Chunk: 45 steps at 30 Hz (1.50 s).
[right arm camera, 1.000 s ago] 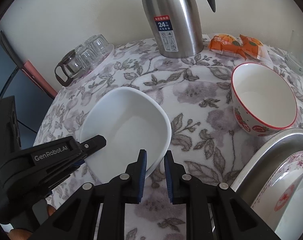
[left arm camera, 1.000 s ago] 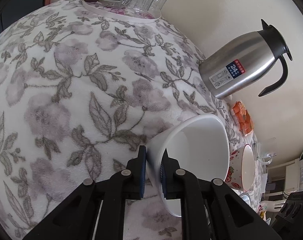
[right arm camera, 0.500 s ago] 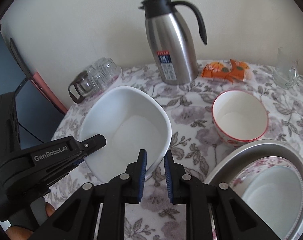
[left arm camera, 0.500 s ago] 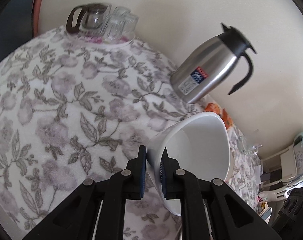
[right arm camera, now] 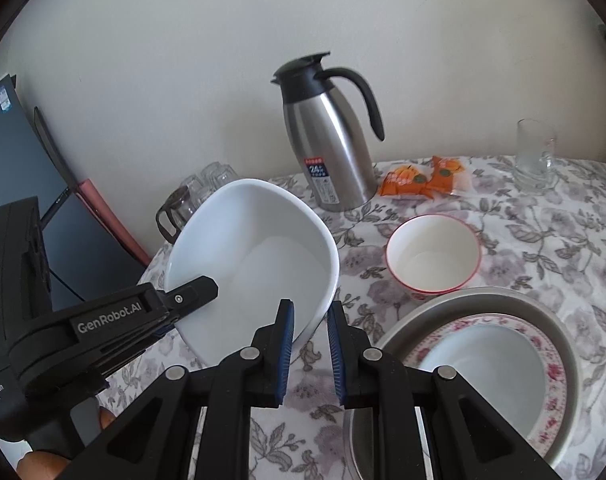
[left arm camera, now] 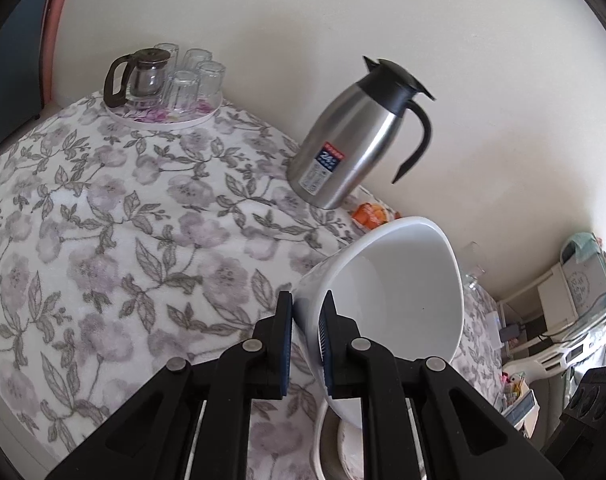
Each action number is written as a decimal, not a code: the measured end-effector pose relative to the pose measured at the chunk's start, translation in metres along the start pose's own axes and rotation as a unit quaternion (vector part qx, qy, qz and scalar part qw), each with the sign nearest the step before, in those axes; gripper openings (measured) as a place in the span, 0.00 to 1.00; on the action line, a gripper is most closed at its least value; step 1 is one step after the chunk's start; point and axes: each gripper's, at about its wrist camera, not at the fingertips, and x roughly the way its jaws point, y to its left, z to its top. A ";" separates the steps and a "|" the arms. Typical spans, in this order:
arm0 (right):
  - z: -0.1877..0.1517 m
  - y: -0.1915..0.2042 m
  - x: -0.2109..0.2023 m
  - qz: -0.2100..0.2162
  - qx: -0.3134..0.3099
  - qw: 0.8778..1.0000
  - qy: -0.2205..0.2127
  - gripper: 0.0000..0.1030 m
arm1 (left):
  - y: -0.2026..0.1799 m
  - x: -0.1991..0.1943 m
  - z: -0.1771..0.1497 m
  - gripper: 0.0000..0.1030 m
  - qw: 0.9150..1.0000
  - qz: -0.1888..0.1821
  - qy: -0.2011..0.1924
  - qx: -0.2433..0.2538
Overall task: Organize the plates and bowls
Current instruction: 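Carry the white square bowl over the steel basin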
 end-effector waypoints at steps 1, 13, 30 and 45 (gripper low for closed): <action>0.000 -0.002 -0.005 0.001 0.002 1.000 -0.003 0.18 | -0.003 -0.002 -0.003 0.13 1.000 -0.002 0.000 0.003; -0.007 -0.032 -0.047 0.000 0.020 0.999 -0.025 0.18 | -0.036 -0.014 -0.021 0.13 0.999 -0.024 0.003 0.026; -0.014 -0.080 -0.086 -0.007 0.051 0.998 -0.030 0.18 | -0.084 -0.013 -0.047 0.13 0.998 -0.034 0.019 0.054; -0.022 -0.112 -0.087 -0.019 0.078 0.997 -0.002 0.18 | -0.100 0.010 -0.070 0.13 0.996 -0.029 0.066 0.061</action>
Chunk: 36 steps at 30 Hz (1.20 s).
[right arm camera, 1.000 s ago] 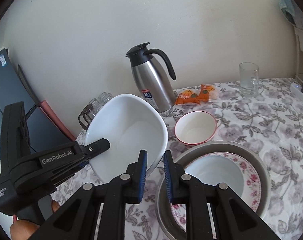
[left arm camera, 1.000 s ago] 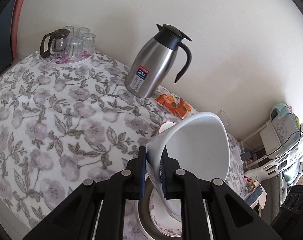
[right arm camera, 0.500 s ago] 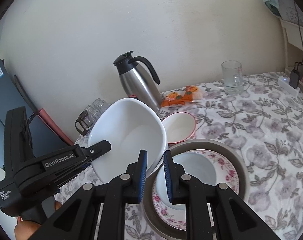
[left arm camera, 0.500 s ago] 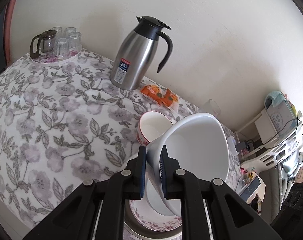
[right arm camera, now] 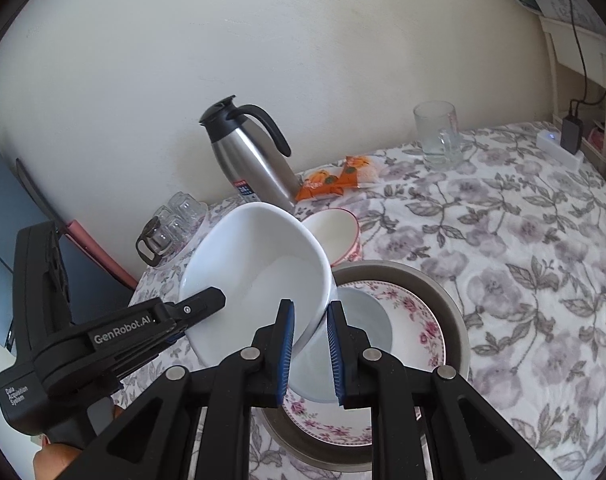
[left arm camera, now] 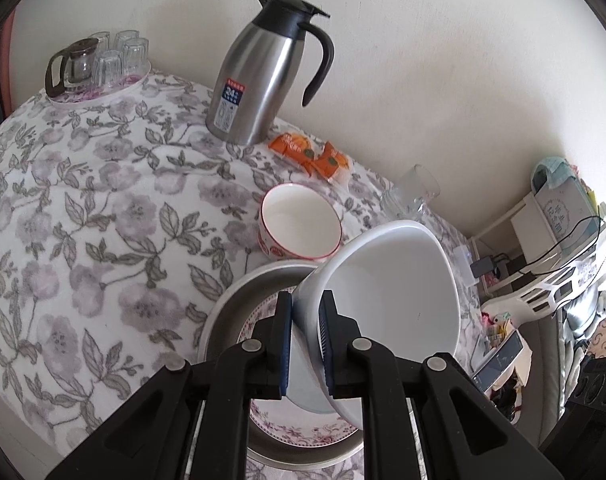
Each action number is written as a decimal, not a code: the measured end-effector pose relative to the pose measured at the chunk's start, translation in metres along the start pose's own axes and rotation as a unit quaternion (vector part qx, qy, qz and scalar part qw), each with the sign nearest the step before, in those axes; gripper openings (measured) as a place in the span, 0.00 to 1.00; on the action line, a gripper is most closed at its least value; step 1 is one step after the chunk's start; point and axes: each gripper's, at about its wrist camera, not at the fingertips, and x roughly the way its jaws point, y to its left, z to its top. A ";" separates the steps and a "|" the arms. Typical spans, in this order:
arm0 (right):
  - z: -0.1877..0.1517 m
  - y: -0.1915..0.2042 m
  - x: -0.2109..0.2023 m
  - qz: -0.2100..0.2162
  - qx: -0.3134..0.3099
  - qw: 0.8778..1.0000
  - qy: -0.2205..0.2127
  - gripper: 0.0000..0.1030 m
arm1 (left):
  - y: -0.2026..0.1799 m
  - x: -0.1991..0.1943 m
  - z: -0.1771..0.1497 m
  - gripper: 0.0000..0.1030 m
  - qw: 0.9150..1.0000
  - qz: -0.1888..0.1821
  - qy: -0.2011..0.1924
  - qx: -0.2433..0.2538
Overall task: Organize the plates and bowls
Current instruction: 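Carry the white square bowl over the steel basin, then lower the white square bowl into the pale blue bowl in the basin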
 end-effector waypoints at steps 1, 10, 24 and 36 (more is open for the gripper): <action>0.000 -0.002 0.001 -0.002 0.002 1.000 0.003 0.18 | -0.001 0.002 -0.001 0.13 1.000 0.003 0.003 0.001; -0.004 -0.016 0.013 -0.015 0.020 0.999 0.028 0.18 | 0.000 0.024 -0.008 0.14 0.999 0.014 0.045 -0.001; -0.005 -0.028 0.025 -0.029 0.034 0.998 0.048 0.18 | -0.003 0.046 -0.017 0.14 0.996 0.031 0.086 0.011; -0.005 -0.035 0.031 -0.031 0.043 0.997 0.055 0.18 | -0.004 0.056 -0.020 0.15 0.994 0.038 0.105 0.013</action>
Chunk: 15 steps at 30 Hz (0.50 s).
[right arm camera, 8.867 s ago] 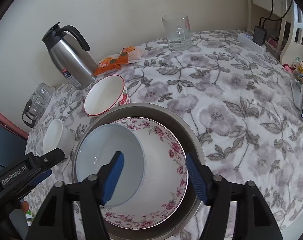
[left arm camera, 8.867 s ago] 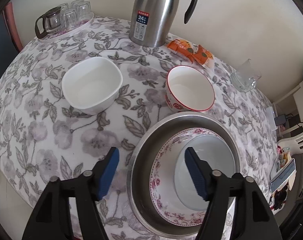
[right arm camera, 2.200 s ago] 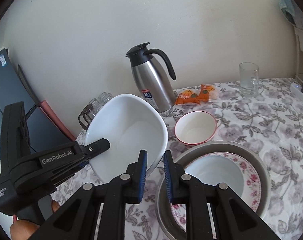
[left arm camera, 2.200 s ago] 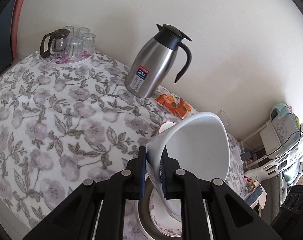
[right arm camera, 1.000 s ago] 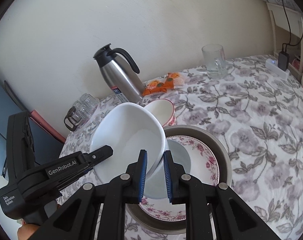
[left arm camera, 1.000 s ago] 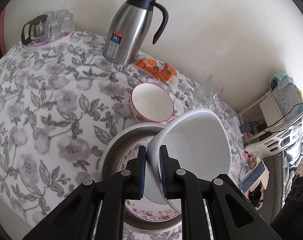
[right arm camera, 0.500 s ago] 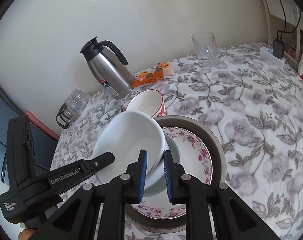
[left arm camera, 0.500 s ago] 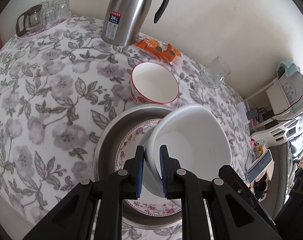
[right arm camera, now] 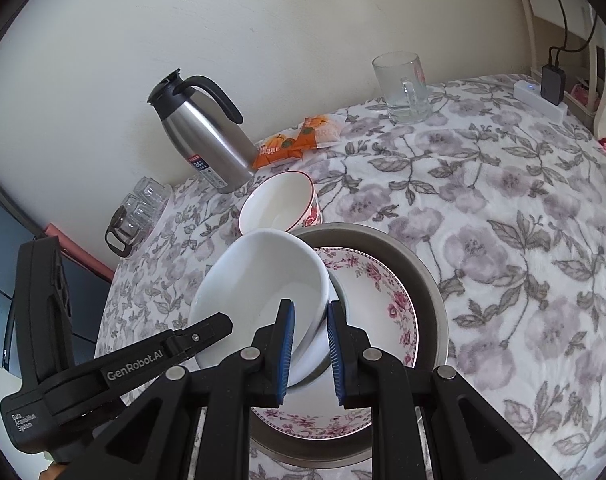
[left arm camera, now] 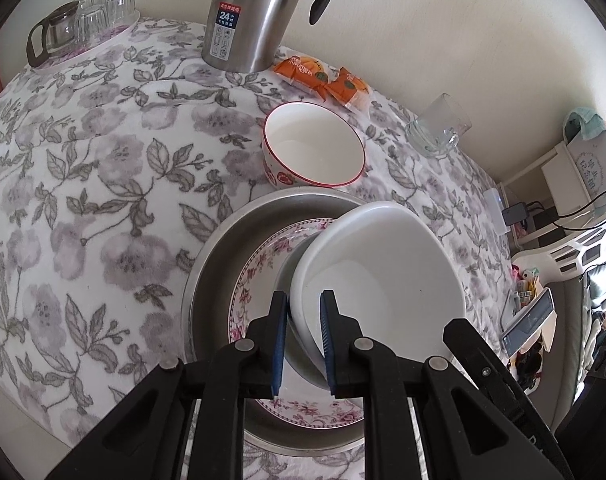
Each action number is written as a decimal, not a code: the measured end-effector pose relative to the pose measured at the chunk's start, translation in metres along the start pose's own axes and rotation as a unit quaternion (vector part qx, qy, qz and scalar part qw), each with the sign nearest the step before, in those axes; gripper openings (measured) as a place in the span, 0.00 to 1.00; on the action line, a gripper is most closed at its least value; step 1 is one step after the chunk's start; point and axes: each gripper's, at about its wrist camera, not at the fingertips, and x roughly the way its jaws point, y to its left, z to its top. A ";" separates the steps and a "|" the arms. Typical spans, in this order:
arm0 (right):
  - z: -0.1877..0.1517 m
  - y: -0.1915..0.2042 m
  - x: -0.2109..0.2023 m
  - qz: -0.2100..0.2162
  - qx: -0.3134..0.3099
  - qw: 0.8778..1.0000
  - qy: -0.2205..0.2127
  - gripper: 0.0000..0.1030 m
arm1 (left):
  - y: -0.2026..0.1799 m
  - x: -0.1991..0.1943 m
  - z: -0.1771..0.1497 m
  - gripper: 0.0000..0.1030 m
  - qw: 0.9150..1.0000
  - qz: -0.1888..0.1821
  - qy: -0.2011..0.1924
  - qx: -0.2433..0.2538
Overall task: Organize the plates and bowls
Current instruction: 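Lower the white square bowl into the pale blue bowl in the basin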
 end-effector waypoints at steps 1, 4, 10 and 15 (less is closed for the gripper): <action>0.000 0.000 0.000 0.000 0.000 1.000 0.001 0.18 | 0.000 0.000 0.000 0.16 1.000 0.000 0.001 -0.001; 0.000 -0.003 0.003 -0.002 0.003 1.000 0.003 0.18 | 0.001 0.000 0.000 0.18 1.000 -0.004 0.004 -0.005; 0.000 0.006 0.001 0.017 -0.014 1.000 -0.005 0.18 | -0.002 -0.005 0.000 0.20 1.000 -0.008 -0.007 0.002; 0.000 0.002 0.003 0.011 -0.009 1.000 -0.002 0.18 | 0.000 -0.004 0.001 0.20 1.000 -0.009 -0.008 0.000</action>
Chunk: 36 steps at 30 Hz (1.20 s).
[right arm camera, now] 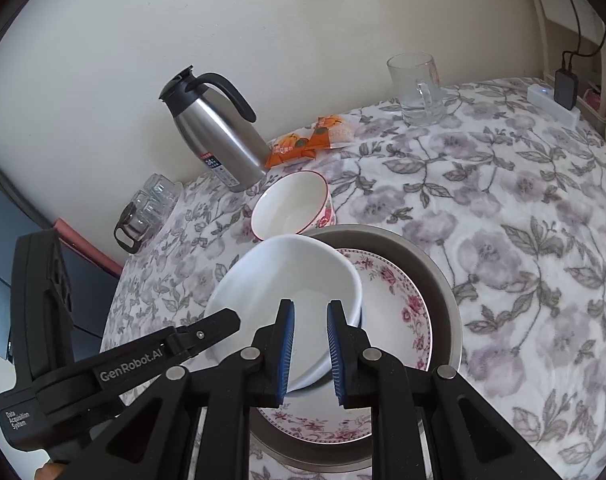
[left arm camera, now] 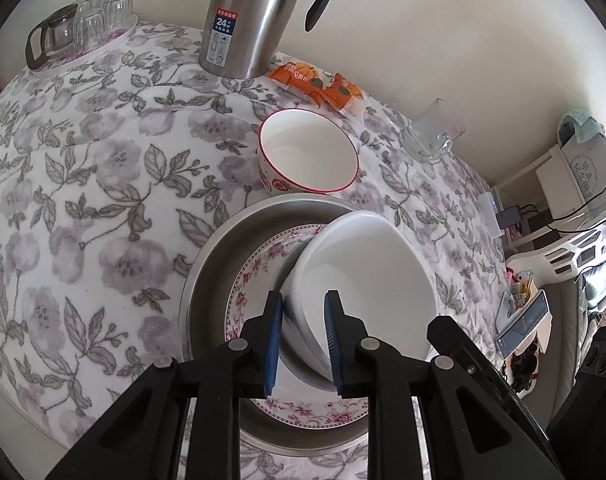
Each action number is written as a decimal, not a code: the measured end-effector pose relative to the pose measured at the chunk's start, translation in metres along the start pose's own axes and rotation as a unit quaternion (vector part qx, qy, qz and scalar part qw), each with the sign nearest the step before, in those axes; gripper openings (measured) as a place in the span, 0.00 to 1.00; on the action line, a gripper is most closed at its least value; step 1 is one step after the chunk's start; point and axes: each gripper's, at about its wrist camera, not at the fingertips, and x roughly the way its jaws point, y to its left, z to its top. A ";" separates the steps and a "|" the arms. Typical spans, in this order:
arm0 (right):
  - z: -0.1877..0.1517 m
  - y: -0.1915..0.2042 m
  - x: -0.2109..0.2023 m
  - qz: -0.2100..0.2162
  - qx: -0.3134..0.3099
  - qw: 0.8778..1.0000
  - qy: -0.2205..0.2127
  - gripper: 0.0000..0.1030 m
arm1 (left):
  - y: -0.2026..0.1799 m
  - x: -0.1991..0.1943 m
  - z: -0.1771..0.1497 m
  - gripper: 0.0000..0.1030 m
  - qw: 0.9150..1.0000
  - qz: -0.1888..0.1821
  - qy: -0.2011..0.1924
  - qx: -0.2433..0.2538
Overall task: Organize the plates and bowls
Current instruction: 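Lower the white square bowl into the pale blue bowl in the basin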
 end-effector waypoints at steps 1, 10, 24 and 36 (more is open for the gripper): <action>0.000 -0.002 0.000 -0.002 0.003 1.000 0.000 0.18 | 0.001 0.001 0.000 0.20 1.000 0.003 0.000 0.000; 0.000 -0.017 0.009 -0.011 0.025 1.000 0.013 0.18 | 0.010 0.012 0.001 0.20 1.000 0.011 0.008 -0.015; -0.003 -0.008 0.011 -0.003 0.014 1.000 0.018 0.19 | 0.014 -0.002 0.005 0.20 0.999 -0.022 -0.015 -0.033; -0.001 -0.009 0.004 -0.004 0.015 1.000 0.008 0.20 | 0.013 -0.007 0.006 0.20 0.999 -0.009 -0.024 -0.029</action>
